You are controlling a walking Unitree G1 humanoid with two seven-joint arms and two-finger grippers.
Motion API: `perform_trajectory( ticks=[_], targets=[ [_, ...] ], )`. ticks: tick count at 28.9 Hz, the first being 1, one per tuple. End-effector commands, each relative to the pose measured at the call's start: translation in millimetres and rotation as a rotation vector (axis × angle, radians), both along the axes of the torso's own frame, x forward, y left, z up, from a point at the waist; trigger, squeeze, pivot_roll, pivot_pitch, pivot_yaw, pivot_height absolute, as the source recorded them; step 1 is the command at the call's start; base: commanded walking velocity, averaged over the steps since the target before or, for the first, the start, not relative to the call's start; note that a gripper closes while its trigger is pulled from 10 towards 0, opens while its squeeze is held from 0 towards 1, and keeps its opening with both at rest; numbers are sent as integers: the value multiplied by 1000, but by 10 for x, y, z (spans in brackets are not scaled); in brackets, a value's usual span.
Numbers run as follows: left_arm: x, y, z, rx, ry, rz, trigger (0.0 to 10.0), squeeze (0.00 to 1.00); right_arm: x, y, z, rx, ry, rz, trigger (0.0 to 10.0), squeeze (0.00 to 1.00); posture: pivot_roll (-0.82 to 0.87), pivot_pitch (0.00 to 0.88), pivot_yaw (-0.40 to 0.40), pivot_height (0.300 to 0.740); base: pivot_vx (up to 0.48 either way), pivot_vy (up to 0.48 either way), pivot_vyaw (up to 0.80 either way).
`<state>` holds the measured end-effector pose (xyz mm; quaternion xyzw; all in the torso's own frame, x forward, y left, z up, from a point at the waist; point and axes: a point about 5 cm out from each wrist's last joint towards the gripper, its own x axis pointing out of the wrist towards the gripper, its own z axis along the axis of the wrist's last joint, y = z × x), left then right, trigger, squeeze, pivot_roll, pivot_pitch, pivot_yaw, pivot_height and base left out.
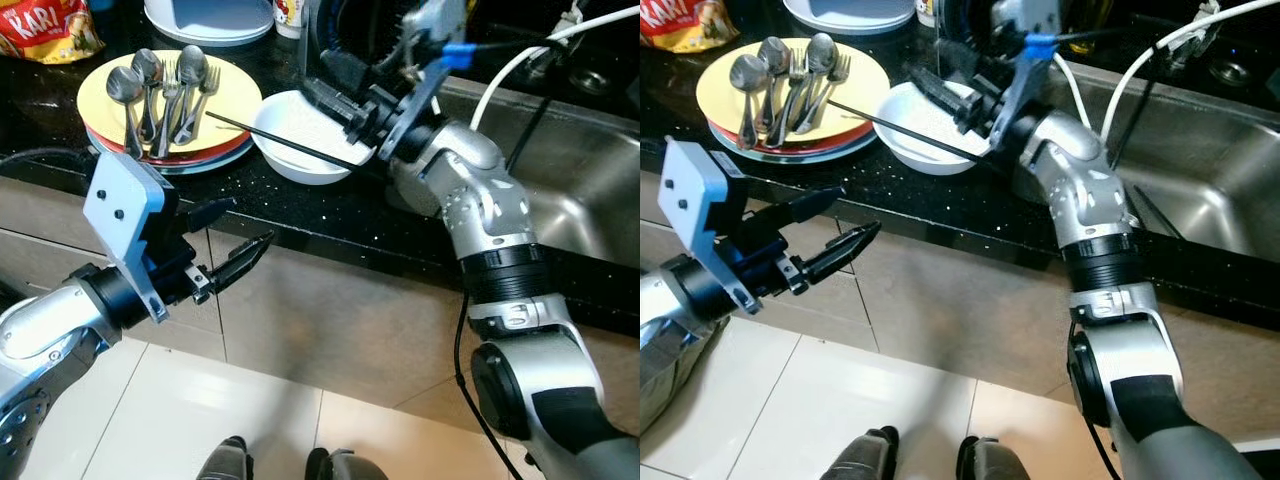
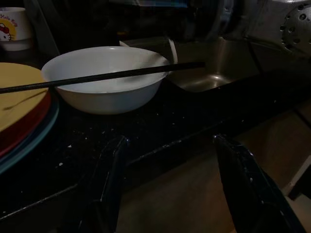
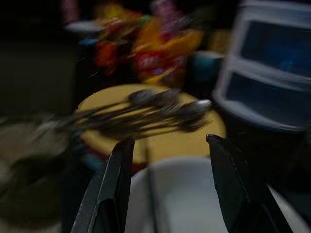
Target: Kitchen organization
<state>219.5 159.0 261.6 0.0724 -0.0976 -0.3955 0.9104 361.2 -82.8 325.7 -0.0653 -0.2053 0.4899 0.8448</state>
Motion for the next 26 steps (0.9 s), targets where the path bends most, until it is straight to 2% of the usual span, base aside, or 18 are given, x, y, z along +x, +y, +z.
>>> perform_trajectory(
  ticks=[1, 8, 9, 14, 21, 26],
  targets=[
    [-34, -52, -21, -7, -4, -23, 10000, 0, -14, 32, 28, -47, -18, 25, 10000, 0, 195, 168, -125, 740, 0, 0, 0],
    [-37, -54, -27, -14, -2, -17, 10000, 0, 65, 90, 93, -217, -13, -3, 10000, 0, 193, 175, -130, 740, 0, 0, 0],
    [-37, -54, -27, -14, -2, -17, 10000, 0, 65, 90, 93, -217, -13, -3, 10000, 0, 193, 175, -130, 740, 0, 0, 0],
    [-40, -57, -26, -16, -2, -15, 10000, 0, 55, 131, 61, -353, -22, 0, 10000, 0, 191, 180, -132, 740, 0, 0, 0],
    [-36, -51, -23, -14, -3, -16, 10000, 0, 46, 121, -2, -448, 8, 18, 10000, 0, 185, 180, -128, 740, 0, 0, 0],
    [-35, -50, -21, -14, -4, -16, 10000, 0, 78, 95, -5, -468, 21, -21, 10000, 0, 185, 181, -128, 740, 0, 0, 0]
  ],
)
